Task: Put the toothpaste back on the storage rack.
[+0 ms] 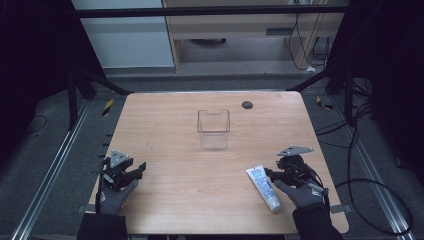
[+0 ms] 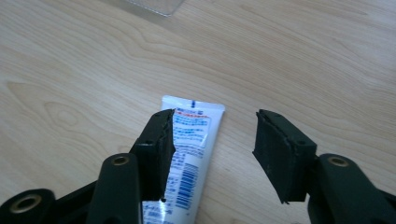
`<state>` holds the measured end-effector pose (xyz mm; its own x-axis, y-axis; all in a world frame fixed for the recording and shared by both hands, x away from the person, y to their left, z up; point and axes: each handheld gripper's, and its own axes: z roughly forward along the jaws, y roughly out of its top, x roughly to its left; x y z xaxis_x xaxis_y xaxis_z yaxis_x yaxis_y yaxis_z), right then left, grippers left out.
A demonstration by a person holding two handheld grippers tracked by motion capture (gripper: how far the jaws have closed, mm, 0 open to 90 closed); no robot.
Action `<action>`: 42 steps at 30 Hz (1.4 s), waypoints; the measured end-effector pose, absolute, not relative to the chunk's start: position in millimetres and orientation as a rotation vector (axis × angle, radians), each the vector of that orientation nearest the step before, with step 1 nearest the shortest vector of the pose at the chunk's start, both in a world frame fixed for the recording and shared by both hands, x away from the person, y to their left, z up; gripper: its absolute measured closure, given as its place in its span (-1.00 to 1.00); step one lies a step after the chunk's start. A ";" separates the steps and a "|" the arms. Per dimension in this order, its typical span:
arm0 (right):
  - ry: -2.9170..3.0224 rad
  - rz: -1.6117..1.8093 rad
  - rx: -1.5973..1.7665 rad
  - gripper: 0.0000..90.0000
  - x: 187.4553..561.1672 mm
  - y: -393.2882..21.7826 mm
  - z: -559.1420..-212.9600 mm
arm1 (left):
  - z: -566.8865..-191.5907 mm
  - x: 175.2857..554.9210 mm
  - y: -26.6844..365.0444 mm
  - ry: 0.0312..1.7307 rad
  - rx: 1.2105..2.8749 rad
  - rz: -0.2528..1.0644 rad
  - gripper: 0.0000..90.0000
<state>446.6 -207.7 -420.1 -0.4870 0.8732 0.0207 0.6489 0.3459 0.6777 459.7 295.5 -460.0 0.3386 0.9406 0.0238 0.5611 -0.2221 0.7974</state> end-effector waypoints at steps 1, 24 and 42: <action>2.280 0.899 1.347 -0.01 445.7 -205.3 -418.6 | -460.1 459.7 295.3 1.316 1.899 0.685 0.00; 2.452 0.691 1.401 -0.20 449.5 -174.2 -431.4 | -460.8 460.2 293.5 1.312 1.911 0.684 -0.01; 2.516 0.578 1.461 -0.19 461.9 -170.4 -457.9 | -461.1 461.0 292.7 1.310 1.917 0.679 -0.01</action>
